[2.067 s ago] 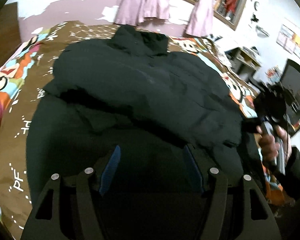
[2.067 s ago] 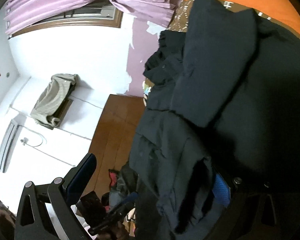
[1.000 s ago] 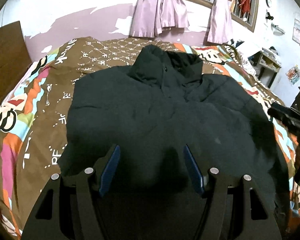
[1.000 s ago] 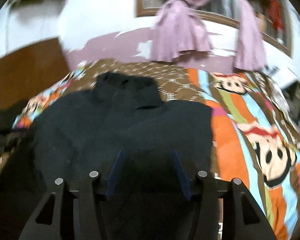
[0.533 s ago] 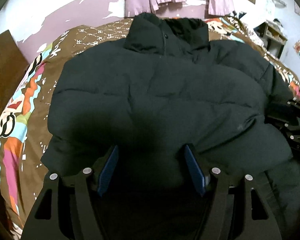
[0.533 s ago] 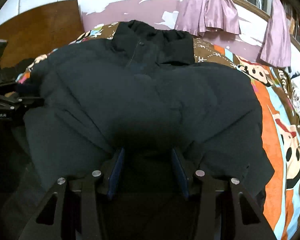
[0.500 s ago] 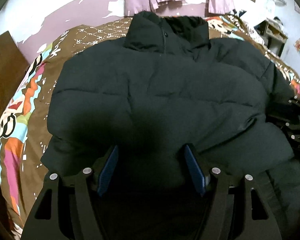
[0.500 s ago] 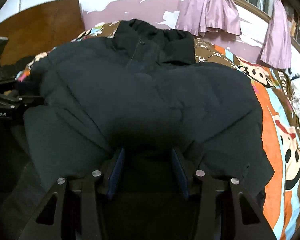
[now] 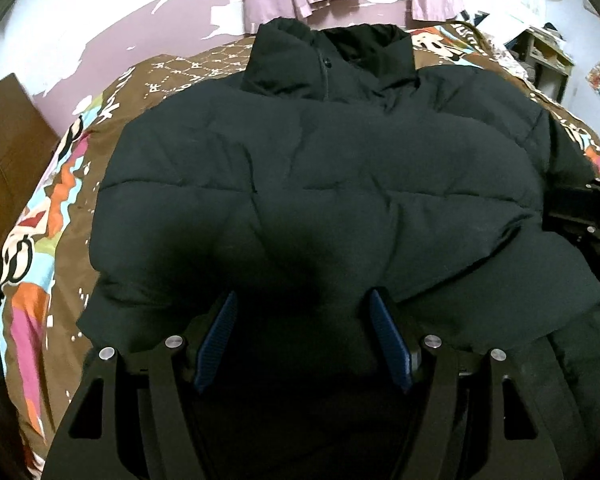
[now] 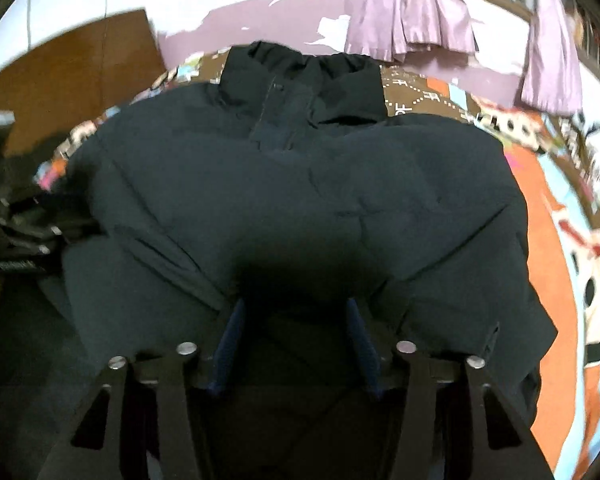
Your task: Fold large clothes
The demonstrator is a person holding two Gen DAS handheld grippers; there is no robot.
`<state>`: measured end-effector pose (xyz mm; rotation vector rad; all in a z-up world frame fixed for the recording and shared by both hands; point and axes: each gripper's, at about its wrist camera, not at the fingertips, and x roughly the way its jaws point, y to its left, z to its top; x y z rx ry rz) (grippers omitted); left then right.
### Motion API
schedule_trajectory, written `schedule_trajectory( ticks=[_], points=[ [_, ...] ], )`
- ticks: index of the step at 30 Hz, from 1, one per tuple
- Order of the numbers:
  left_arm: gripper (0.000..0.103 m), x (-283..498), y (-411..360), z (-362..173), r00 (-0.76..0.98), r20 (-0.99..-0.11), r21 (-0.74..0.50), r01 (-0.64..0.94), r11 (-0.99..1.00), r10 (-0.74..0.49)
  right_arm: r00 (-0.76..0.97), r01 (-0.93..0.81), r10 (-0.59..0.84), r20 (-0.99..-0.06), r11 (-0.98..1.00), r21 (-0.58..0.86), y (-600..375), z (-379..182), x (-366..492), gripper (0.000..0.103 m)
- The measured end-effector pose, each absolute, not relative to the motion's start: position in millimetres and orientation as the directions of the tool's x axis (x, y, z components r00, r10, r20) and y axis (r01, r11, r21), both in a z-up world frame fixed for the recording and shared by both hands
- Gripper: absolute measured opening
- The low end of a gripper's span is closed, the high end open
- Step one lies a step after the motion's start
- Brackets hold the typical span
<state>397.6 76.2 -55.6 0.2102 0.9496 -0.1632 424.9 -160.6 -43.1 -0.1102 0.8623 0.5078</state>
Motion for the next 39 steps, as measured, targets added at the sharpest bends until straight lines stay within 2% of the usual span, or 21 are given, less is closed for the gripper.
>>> schedule_trajectory(
  ticks=[3, 8, 12, 16, 25, 29, 31, 32, 34, 36, 38, 39],
  points=[
    [0.062, 407, 75, -40, 0.574, -0.818, 0.132, 0.275, 0.952, -0.053, 0.548, -0.441, 0.395, -0.737, 0.885, 0.147, -169, -22, 434, 0.071],
    [0.063, 438, 79, -3, 0.627, -0.777, 0.14, 0.27, 0.953, -0.063, 0.55, -0.344, 0.362, -0.753, 0.919, 0.191, -178, 15, 486, 0.076],
    [0.069, 488, 88, 32, 0.663, -0.743, 0.057, 0.195, 0.979, -0.089, 0.52, -0.257, 0.36, -0.774, 0.931, 0.261, -176, 30, 552, 0.08],
    [0.07, 533, 93, 54, 0.689, -0.715, -0.03, 0.136, 0.99, -0.116, 0.59, -0.241, 0.35, -0.727, 0.936, 0.254, -164, 37, 610, 0.08],
    [0.071, 618, 73, 43, 0.68, -0.733, 0.057, 0.07, 0.996, -0.006, 0.6, -0.274, 0.348, -0.72, 0.935, 0.223, -143, 25, 671, 0.08],
    [0.071, 639, 74, 32, 0.683, -0.73, 0.033, 0.032, 0.999, 0.002, 0.624, -0.292, 0.353, -0.698, 0.933, 0.211, -137, 22, 678, 0.077],
    [0.066, 646, 72, 26, 0.685, -0.728, 0.019, 0.032, 0.999, -0.008, 0.635, -0.308, 0.357, -0.685, 0.93, 0.199, -133, 24, 684, 0.073],
    [0.059, 649, 72, 23, 0.683, -0.73, 0.008, 0.044, 0.999, -0.024, 0.637, -0.311, 0.355, -0.684, 0.931, 0.193, -132, 25, 687, 0.072],
    [0.041, 657, 70, 19, 0.667, -0.744, 0.008, 0.057, 0.998, -0.032, 0.636, -0.32, 0.36, -0.683, 0.928, 0.192, -128, 24, 693, 0.065],
    [0.014, 663, 68, 16, 0.65, -0.759, 0.011, 0.066, 0.998, -0.034, 0.632, -0.336, 0.363, -0.685, 0.924, 0.181, -122, 21, 698, 0.062],
    [0.01, 665, 70, 18, 0.652, -0.756, -0.01, 0.065, 0.998, -0.05, 0.624, -0.343, 0.339, -0.704, 0.928, 0.144, -113, 15, 703, 0.052],
    [0.008, 664, 69, 20, 0.657, -0.751, -0.025, 0.069, 0.997, -0.064, 0.62, -0.343, 0.33, -0.712, 0.93, 0.133, -111, 12, 704, 0.04]
  ],
)
